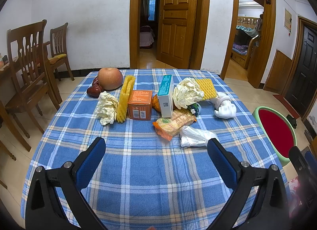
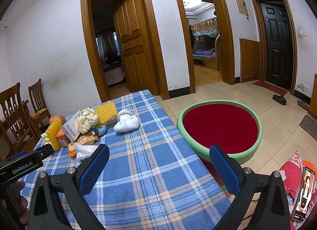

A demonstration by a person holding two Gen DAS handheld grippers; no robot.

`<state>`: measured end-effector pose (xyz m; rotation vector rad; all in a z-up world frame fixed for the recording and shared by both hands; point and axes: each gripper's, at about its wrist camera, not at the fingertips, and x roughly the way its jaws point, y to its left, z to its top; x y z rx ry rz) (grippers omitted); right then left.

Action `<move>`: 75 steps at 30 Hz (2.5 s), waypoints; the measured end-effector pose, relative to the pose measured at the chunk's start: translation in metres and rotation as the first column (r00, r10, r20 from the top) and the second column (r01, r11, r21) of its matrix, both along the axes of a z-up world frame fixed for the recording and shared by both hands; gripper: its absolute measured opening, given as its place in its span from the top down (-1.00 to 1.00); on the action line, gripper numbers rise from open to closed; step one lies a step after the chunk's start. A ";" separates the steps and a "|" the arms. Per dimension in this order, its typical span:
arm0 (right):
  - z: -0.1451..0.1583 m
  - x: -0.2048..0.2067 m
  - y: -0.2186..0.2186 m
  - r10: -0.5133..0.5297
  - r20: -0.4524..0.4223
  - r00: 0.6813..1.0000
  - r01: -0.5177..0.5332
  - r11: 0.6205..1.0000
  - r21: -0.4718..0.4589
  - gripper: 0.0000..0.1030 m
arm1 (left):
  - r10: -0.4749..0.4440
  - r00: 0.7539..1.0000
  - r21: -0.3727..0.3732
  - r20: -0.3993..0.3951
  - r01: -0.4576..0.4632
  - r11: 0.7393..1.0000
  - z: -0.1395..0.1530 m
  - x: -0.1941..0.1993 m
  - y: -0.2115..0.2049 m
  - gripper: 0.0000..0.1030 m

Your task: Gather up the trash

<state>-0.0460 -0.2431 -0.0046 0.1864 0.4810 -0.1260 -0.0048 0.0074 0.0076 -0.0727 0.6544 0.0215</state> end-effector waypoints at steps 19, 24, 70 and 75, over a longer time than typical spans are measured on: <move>-0.002 0.000 0.000 0.001 0.000 1.000 -0.001 1.000 0.000 -1.00 | 0.001 1.000 -0.001 0.002 -0.001 1.000 -0.002 0.000 -0.002 -0.97; -0.004 -0.001 0.001 0.002 -0.001 1.000 -0.002 1.000 0.001 -1.00 | 0.001 1.000 -0.001 0.002 -0.001 1.000 -0.002 0.000 -0.002 -0.97; -0.014 0.012 -0.044 -0.058 -0.078 0.995 0.063 0.996 0.067 -1.00 | -0.129 0.968 0.004 -0.216 0.133 0.991 -0.051 0.075 -0.063 -0.82; -0.016 0.013 -0.049 -0.062 -0.086 0.994 0.069 0.995 0.075 -1.00 | -0.130 0.965 -0.016 -0.227 0.130 0.991 -0.056 0.084 -0.062 -0.64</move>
